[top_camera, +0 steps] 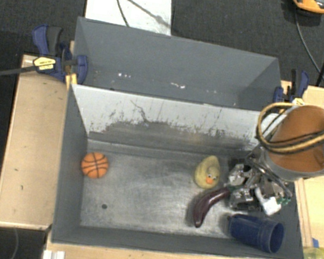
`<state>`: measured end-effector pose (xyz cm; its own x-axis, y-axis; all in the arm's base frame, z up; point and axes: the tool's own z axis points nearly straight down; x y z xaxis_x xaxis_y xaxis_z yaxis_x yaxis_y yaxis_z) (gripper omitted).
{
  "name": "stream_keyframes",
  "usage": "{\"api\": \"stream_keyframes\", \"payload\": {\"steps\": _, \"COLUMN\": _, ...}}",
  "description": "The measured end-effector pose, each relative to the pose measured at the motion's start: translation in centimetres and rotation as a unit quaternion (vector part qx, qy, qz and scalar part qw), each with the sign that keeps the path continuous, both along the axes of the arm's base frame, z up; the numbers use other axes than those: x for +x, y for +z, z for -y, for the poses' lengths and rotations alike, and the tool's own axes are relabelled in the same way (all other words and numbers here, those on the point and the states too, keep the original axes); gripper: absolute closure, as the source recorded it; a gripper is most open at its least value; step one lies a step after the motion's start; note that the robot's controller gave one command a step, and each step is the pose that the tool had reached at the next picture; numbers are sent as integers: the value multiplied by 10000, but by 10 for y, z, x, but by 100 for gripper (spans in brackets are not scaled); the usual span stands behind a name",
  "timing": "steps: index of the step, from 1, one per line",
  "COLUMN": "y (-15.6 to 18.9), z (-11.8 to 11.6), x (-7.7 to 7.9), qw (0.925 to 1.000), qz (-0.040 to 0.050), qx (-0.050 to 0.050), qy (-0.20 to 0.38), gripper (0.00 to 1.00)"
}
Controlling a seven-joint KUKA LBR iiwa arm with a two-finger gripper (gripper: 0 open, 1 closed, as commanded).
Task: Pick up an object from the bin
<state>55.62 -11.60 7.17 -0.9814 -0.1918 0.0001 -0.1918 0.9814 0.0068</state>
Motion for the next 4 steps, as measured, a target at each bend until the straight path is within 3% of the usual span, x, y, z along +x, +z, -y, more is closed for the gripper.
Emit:
{"api": "stream_keyframes", "payload": {"steps": 2, "y": 2, "z": 0, "x": 0, "qw": 10000, "qz": -6, "qx": 1, "qy": 2, "gripper": 100}}
{"api": "stream_keyframes", "payload": {"steps": 3, "y": 120, "z": 31, "x": 15, "qw": 9918, "qz": 29, "qx": -31, "qy": 1276, "gripper": 100}}
{"api": "stream_keyframes", "payload": {"steps": 4, "y": 120, "z": 31, "x": 15, "qw": 9919, "qz": 28, "qx": -30, "qy": 1268, "gripper": 100}}
